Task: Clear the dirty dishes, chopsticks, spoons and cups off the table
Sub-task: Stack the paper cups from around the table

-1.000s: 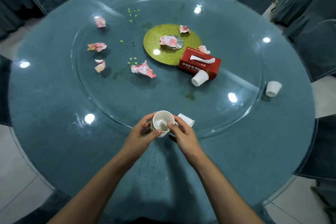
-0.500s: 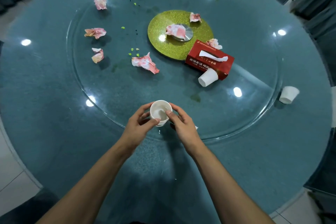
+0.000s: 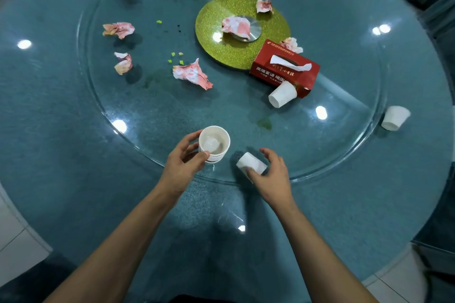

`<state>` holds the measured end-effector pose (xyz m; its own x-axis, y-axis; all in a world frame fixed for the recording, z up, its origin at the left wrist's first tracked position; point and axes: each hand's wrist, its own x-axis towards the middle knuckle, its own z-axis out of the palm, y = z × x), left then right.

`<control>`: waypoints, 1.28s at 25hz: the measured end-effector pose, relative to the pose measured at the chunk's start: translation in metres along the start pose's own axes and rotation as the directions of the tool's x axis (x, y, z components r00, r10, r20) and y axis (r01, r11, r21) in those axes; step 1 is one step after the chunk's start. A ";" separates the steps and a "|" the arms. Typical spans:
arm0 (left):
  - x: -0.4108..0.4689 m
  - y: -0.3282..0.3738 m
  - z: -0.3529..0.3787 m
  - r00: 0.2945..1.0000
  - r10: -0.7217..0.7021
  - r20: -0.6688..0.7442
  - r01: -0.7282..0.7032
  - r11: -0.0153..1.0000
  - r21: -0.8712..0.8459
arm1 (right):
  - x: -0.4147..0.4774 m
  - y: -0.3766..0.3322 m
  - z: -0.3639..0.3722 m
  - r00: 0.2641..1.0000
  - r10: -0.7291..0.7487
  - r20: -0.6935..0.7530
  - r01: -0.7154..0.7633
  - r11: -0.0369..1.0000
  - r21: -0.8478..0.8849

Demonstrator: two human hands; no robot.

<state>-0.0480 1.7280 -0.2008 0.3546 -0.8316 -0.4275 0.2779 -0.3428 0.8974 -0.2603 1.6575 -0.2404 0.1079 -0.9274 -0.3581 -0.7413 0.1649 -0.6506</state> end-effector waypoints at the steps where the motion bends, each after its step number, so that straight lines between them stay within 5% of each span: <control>1: 0.000 0.000 0.000 1.000 -0.003 -0.002 0.002 1.000 -0.009 | -0.001 0.007 0.001 0.999 0.014 0.030 -0.012 0.998 -0.069; 6: -0.001 -0.001 0.002 1.000 0.003 -0.001 -0.003 1.000 -0.020 | -0.002 0.014 0.009 0.998 0.036 0.049 -0.031 0.994 -0.105; 10: 0.000 -0.001 0.005 1.000 0.013 0.003 -0.013 1.000 -0.007 | -0.002 -0.009 -0.004 1.000 0.029 -0.003 -0.028 0.991 0.131; 15: 0.003 -0.002 0.006 0.999 0.032 0.024 -0.032 0.999 0.001 | 0.002 -0.067 -0.038 0.971 -0.168 -0.171 0.210 0.941 0.265; 24: 0.012 0.000 0.011 0.998 0.038 0.045 -0.038 0.999 -0.006 | -0.004 -0.117 -0.049 0.843 -0.538 -0.013 0.537 0.840 0.072; 32: 0.024 0.009 0.019 0.996 0.065 0.060 -0.065 0.998 -0.008 | 0.013 -0.119 -0.052 0.805 -0.585 0.101 0.593 0.797 -0.110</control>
<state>-0.0535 1.6966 -0.2007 0.3175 -0.8771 -0.3604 0.2612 -0.2845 0.9224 -0.2052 1.6083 -0.1328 0.5871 -0.8091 0.0248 -0.6002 -0.4557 -0.6573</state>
